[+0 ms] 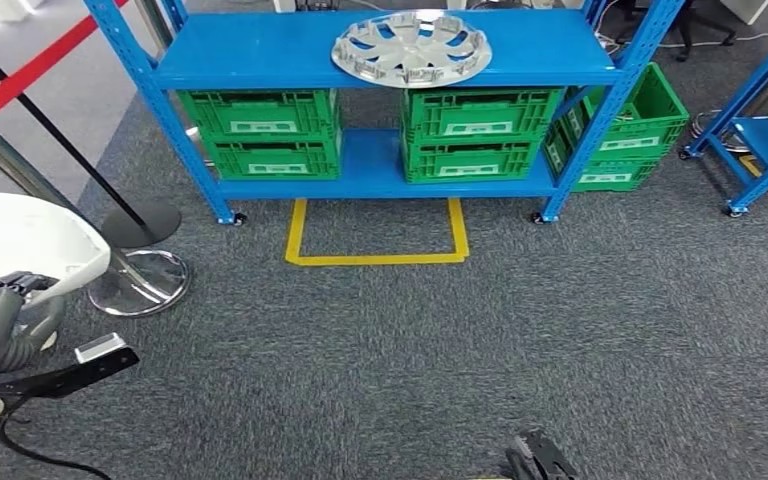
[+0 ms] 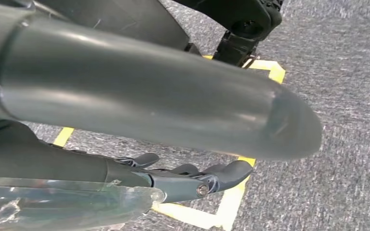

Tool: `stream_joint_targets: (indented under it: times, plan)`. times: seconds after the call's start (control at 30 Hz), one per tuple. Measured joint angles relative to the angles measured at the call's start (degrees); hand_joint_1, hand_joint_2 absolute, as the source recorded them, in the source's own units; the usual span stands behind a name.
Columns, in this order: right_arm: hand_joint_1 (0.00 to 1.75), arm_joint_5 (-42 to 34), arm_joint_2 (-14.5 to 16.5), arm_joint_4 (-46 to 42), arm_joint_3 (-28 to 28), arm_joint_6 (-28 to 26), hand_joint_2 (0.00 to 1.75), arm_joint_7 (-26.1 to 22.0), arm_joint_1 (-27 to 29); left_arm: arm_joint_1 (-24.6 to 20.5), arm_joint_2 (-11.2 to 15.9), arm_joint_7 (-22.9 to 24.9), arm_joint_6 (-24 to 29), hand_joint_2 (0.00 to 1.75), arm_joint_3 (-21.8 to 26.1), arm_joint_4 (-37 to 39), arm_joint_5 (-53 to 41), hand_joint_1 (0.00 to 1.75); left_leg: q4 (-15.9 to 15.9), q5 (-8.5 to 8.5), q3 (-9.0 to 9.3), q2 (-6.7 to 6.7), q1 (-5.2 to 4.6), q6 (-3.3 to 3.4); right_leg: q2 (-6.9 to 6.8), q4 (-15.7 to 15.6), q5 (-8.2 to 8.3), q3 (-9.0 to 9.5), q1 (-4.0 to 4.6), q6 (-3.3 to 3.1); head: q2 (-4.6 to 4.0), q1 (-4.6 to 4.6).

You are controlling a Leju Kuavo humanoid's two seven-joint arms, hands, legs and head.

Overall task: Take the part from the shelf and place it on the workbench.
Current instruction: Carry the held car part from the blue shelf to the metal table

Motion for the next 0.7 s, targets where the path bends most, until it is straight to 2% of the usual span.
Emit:
stream_joint_targets:
  times: [0.03,0.07,0.1,0.13,0.17,0.23,0.27,0.3,0.33,0.37,0.4,0.43,0.5,0.53,0.6,0.63,0.67,0.7]
  plan:
    - [0.00,0.00,0.02,0.00,0.11,0.03,0.00,0.01,0.00,0.04,-0.01,0.00,-0.02,1.75,0.08,-0.11,0.02,1.59,-0.02,0.61,-0.18,-0.01,-0.02,-0.22,0.11,-1.02,-0.26,0.51,0.14,-0.31,0.00,-0.04]
    - [0.00,0.00,0.05,0.00,0.24,0.04,0.00,0.03,0.04,0.09,-0.02,0.00,-0.09,1.75,0.14,-0.17,0.07,1.59,-0.09,1.05,-0.40,-0.03,0.02,-0.47,0.09,-0.85,0.02,-0.11,0.14,-0.74,-0.01,-0.04]
    - [0.00,0.00,0.10,0.00,0.36,0.04,0.00,0.07,0.07,0.15,-0.02,0.00,-0.21,1.75,0.21,-0.19,0.13,1.59,0.13,0.57,-0.72,-0.05,0.07,-0.77,0.02,-0.72,0.47,-0.70,0.10,-1.17,-0.01,-0.05]
    - [0.00,-0.01,0.14,0.01,0.46,-0.01,0.00,0.11,0.08,0.21,-0.02,0.02,-0.39,1.75,0.32,-0.20,0.21,1.59,1.14,-1.06,-1.22,-0.07,0.11,-1.08,-0.05,-0.61,1.02,-1.35,0.04,-1.77,-0.01,-0.11]
    - [0.00,-0.03,0.17,0.02,0.55,-0.06,0.00,0.14,0.04,0.25,-0.02,0.10,-0.65,1.75,0.42,-0.20,0.30,1.59,3.17,-3.69,-1.87,-0.08,0.14,-1.35,-0.13,-0.62,1.69,-2.16,-0.03,-2.37,-0.01,-0.19]
    - [0.00,-0.05,0.16,0.05,0.78,-0.15,0.00,0.16,-0.08,0.23,-0.05,0.51,-1.25,1.75,0.66,-0.20,0.40,1.59,9.88,-9.62,-3.14,-0.08,0.16,-1.66,-0.16,-0.57,3.06,-3.77,0.07,-3.11,-0.01,-0.34]
    - [0.00,-0.05,0.16,0.06,0.94,-0.17,0.00,0.16,-0.13,0.19,-0.09,0.76,-1.54,1.75,0.76,-0.20,0.39,1.59,13.24,-10.84,-3.54,-0.08,0.16,-1.68,-0.18,-0.55,3.75,-4.63,0.15,-3.26,-0.01,-0.40]
    - [0.00,-0.04,0.16,0.07,1.10,-0.22,0.00,0.16,-0.15,0.15,-0.13,0.97,-1.77,1.75,0.85,-0.20,0.38,1.59,15.67,-10.52,-3.61,-0.08,0.16,-1.62,-0.19,-0.53,4.39,-5.48,0.25,-3.32,-0.01,-0.40]
    - [0.00,-0.04,0.16,0.07,1.27,-0.38,0.00,0.16,-0.16,0.12,-0.16,1.15,-1.97,1.75,0.91,-0.20,0.35,1.59,16.67,-8.85,-3.14,-0.08,0.13,-1.43,-0.21,-0.51,5.02,-6.34,0.37,-3.32,-0.01,-0.41]
    - [0.00,-0.04,0.16,0.07,1.47,-0.66,0.00,0.17,-0.18,0.09,-0.20,1.31,-2.15,1.75,0.95,-0.20,0.27,1.59,15.96,-6.74,-1.95,-0.08,0.08,-1.12,-0.23,-0.50,5.65,-7.14,0.52,-3.30,-0.01,-0.42]
    - [0.00,-0.04,0.16,0.07,1.67,-1.03,0.00,0.20,-0.23,0.08,-0.21,1.48,-2.29,1.75,0.97,-0.22,0.19,1.59,13.64,-5.29,0.06,-0.08,-0.03,-0.69,-0.23,-0.50,6.25,-7.83,0.63,-3.26,-0.01,-0.40]
    - [0.00,-0.04,0.17,0.07,1.87,-1.47,0.00,0.25,-0.32,0.06,-0.22,1.67,-2.42,1.75,1.00,-0.30,0.10,1.59,9.84,-5.06,2.90,-0.07,-0.21,-0.20,-0.23,-0.45,6.77,-8.40,0.82,-3.19,-0.02,-0.40]
    - [0.00,-0.05,0.17,0.07,2.17,-2.33,0.00,0.44,-0.60,-0.15,-0.22,1.91,-2.63,1.75,1.11,-0.57,0.01,1.59,2.19,-7.03,7.81,-0.02,-0.51,0.42,-0.24,-0.35,7.76,-9.17,1.00,-2.90,-0.02,-0.35]
    - [0.00,-0.05,0.17,0.07,2.25,-2.65,0.00,0.56,-0.73,-0.27,-0.23,1.97,-2.73,1.75,1.17,-0.70,0.01,1.59,-0.12,-7.87,8.97,0.00,-0.67,0.56,-0.28,-0.35,8.26,-9.50,1.00,-2.63,-0.02,-0.33]
    - [0.00,-0.05,0.16,0.07,2.34,-3.07,0.00,0.74,-0.78,-0.36,-0.27,2.02,-2.90,1.75,1.25,-0.76,-0.01,1.59,-1.41,-7.65,8.83,0.01,-0.67,0.86,-0.36,-0.19,8.66,-10.36,0.81,-1.98,-0.02,-0.39]
    - [0.00,-0.05,0.16,0.07,2.38,-3.16,0.00,0.78,-0.71,-0.31,-0.28,2.03,-2.95,1.75,1.27,-0.77,-0.02,1.59,-1.52,-7.20,8.50,0.01,-0.61,1.17,-0.37,0.67,7.83,-10.97,0.76,-1.63,-0.02,-0.34]
    - [0.00,-0.04,0.17,0.07,2.42,-3.26,0.00,0.79,-0.65,-0.26,-0.32,2.04,-2.97,1.75,1.28,-0.77,-0.03,1.59,-1.65,-6.74,8.19,0.01,-0.50,1.45,-0.35,2.68,6.19,-11.85,0.71,-1.33,-0.02,-0.32]
    - [0.00,-0.04,0.19,0.07,2.48,-3.32,0.00,0.79,-0.63,-0.26,-0.34,2.05,-2.98,1.75,1.30,-0.77,-0.04,1.59,-1.64,-6.36,7.81,0.02,-0.48,1.66,-0.32,5.95,3.93,-13.07,0.62,-1.04,-0.02,-0.27]
